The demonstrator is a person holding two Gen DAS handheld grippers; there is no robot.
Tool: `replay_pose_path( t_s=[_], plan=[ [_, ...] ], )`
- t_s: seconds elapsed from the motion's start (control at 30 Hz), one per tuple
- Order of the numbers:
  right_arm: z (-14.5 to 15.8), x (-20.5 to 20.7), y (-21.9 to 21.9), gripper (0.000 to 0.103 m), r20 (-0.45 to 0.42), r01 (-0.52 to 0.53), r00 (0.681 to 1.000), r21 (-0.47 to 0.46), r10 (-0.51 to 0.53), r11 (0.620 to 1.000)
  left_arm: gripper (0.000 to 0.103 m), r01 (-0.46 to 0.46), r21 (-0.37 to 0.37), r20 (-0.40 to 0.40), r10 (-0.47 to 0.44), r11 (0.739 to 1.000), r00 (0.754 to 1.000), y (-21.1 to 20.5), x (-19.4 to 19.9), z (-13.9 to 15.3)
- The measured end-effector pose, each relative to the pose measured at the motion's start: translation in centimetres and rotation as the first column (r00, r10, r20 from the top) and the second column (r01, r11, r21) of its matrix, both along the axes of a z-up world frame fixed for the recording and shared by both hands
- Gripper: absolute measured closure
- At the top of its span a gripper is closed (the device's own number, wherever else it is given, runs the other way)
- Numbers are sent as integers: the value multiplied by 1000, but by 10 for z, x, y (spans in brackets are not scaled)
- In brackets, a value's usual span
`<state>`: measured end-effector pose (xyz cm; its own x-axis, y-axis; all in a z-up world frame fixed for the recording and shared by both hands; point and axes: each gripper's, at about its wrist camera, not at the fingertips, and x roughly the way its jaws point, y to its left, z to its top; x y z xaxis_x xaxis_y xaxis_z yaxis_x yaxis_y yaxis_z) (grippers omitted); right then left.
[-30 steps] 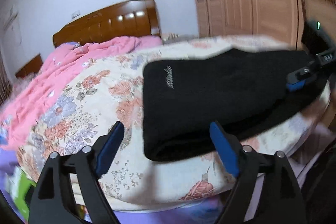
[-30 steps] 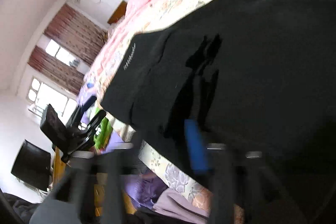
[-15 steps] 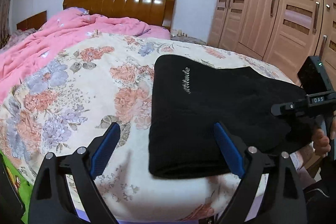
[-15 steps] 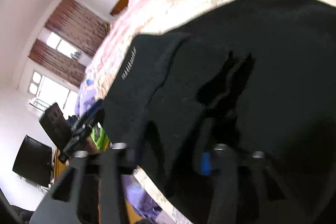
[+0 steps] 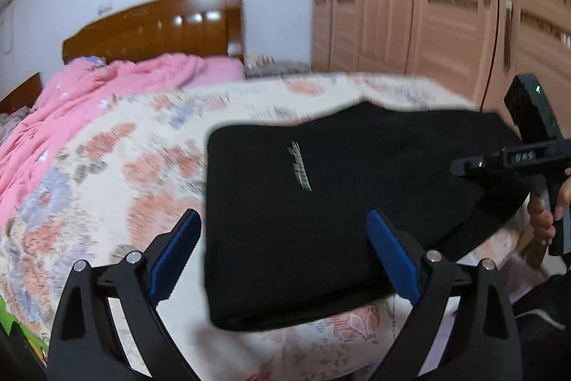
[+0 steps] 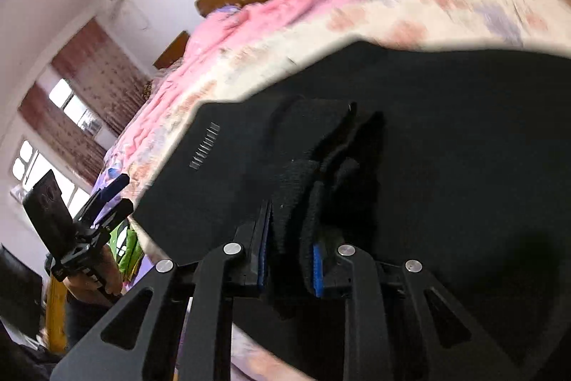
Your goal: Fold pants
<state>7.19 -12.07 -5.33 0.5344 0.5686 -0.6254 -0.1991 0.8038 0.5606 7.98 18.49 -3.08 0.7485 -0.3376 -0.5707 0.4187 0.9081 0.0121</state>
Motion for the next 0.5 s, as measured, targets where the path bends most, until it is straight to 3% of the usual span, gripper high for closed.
replay_pose_path(
  t_s=[0.13, 0.3, 0.5],
  plan=[
    [14, -2, 4, 82, 36, -20, 999, -32, 21, 999, 8, -21, 97, -27, 24, 995, 999, -14, 11, -18],
    [27, -7, 2, 83, 73, -1, 997, -44, 4, 999, 8, -26, 99, -13, 27, 995, 1000, -11, 6, -7],
    [8, -9, -4, 85, 29, 30, 999, -36, -28, 999, 8, -41, 95, -24, 43, 995, 999, -7, 9, -8]
  ],
)
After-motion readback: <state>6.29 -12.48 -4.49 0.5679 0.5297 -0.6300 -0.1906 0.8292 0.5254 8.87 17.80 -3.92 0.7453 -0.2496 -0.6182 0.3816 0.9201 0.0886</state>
